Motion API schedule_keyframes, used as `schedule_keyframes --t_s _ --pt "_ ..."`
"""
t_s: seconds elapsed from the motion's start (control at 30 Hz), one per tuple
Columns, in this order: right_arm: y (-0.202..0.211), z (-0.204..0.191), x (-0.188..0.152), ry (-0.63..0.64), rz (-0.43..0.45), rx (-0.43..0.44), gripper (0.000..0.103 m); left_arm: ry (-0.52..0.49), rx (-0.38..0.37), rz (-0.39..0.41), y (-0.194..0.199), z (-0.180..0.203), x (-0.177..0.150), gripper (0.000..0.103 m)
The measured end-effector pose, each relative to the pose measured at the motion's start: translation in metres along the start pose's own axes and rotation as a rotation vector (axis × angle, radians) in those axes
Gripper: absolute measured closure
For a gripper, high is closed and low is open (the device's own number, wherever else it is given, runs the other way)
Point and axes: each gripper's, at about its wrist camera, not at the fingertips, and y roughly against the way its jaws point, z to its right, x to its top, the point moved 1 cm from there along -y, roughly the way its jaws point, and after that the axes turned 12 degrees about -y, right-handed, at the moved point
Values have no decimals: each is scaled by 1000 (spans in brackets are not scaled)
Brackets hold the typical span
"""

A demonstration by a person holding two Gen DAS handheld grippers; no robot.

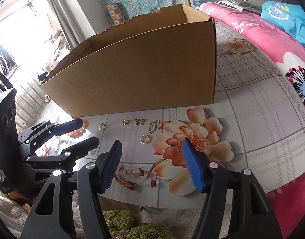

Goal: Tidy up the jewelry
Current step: 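Close the left tool on the small gold ring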

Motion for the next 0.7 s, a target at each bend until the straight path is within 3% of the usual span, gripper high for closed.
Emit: schedule_keyframes --t_s 0.07,0.27,0.7 --pt "-2 -3 0 16 -3 0 46 -26 19 -22 -8 -2 1 64" --pt "-9 -4 2 13 -20 4 51 -44 -26 -46 -19 -9 5 82" --pt "-12 -4 4 2 -27 0 52 -97 -83 -46 -21 -16 6 86"
